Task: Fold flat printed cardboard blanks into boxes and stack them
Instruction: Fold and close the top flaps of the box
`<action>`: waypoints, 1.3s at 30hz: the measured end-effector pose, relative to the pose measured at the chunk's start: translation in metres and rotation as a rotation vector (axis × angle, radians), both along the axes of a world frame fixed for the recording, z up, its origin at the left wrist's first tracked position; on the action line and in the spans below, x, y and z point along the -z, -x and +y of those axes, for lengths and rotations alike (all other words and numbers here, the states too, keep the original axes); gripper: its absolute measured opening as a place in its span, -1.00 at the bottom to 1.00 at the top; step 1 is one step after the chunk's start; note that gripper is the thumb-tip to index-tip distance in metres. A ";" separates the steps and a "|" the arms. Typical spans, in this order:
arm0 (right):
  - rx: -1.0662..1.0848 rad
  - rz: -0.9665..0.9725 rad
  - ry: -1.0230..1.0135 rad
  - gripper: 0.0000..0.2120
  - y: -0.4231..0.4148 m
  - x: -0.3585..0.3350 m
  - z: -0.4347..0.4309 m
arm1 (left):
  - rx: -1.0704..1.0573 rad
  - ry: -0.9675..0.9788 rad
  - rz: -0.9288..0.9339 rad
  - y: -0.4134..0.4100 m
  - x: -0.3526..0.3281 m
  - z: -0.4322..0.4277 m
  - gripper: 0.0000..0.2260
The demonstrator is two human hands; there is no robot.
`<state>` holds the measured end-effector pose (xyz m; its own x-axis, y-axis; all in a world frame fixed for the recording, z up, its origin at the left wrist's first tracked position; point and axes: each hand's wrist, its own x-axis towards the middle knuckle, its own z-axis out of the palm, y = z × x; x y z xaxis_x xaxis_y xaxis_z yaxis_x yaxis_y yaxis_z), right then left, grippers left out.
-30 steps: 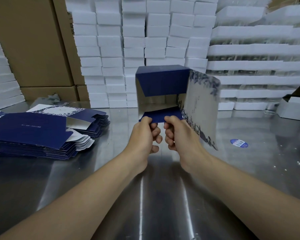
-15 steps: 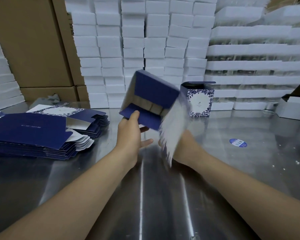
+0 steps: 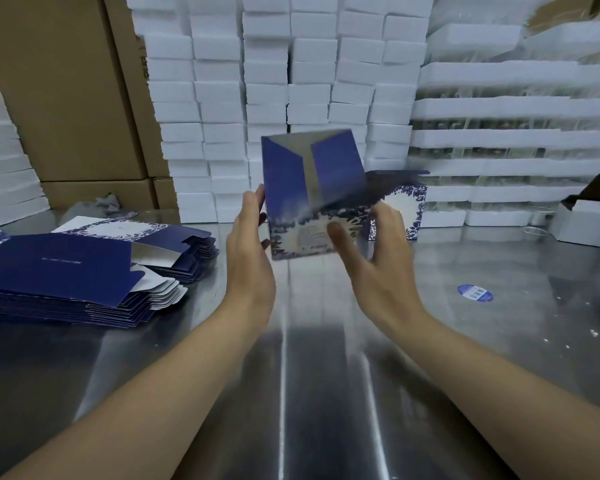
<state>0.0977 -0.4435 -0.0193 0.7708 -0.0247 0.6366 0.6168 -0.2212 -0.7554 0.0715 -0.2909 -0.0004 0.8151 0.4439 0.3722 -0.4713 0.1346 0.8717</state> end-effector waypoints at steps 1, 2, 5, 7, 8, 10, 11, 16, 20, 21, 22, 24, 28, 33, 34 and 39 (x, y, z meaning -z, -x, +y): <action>0.061 -0.063 0.041 -0.31 0.000 0.001 0.002 | -0.017 -0.021 -0.027 -0.001 0.001 0.001 -0.49; 0.056 -0.087 0.043 -0.46 -0.004 0.004 0.002 | -0.006 -0.036 -0.043 0.000 0.003 0.002 -0.50; 0.031 0.001 0.034 -0.61 -0.010 0.007 0.005 | -0.009 -0.123 -0.014 -0.002 0.010 0.002 -0.56; 0.026 0.032 0.076 -0.63 -0.011 0.011 0.005 | -0.039 -0.182 0.064 -0.004 0.014 0.002 -0.47; 0.021 0.050 0.089 -0.62 -0.013 0.012 0.004 | -0.042 -0.184 0.114 -0.005 0.017 0.003 -0.42; 0.004 0.092 0.085 -0.68 -0.016 0.012 0.002 | -0.048 -0.166 0.175 -0.007 0.020 0.005 -0.46; 0.009 0.115 0.071 -0.70 -0.017 0.012 0.001 | -0.062 -0.163 0.186 -0.007 0.020 0.006 -0.50; 0.024 0.138 -0.026 -0.51 -0.015 0.007 0.000 | -0.129 -0.178 0.190 -0.005 0.018 0.003 -0.39; 0.044 0.121 -0.131 -0.50 -0.009 0.002 0.004 | -0.170 -0.186 0.155 0.000 0.014 -0.002 -0.33; 0.056 0.119 -0.146 -0.53 -0.010 0.001 0.005 | -0.169 -0.171 0.152 0.001 0.013 -0.003 -0.37; 0.069 0.118 -0.160 -0.58 -0.010 0.000 0.005 | -0.162 -0.145 0.156 0.000 0.011 -0.002 -0.43; 0.091 0.123 -0.187 -0.72 -0.013 -0.002 0.006 | -0.144 -0.087 0.186 -0.003 0.009 0.000 -0.60; 0.070 0.060 -0.253 -0.80 -0.010 -0.005 0.009 | -0.178 -0.077 0.140 -0.008 0.008 0.000 -0.73; 0.088 -0.230 0.029 -0.95 -0.006 -0.004 0.009 | -0.416 -0.596 -0.168 -0.003 0.007 0.006 -0.94; 0.089 -0.276 0.103 -0.95 -0.006 -0.001 0.009 | -0.467 -0.715 -0.216 -0.002 0.008 0.008 -0.96; 0.248 -0.339 0.345 -0.87 -0.004 0.009 0.012 | -0.613 -1.031 -0.273 -0.003 0.016 0.013 -0.89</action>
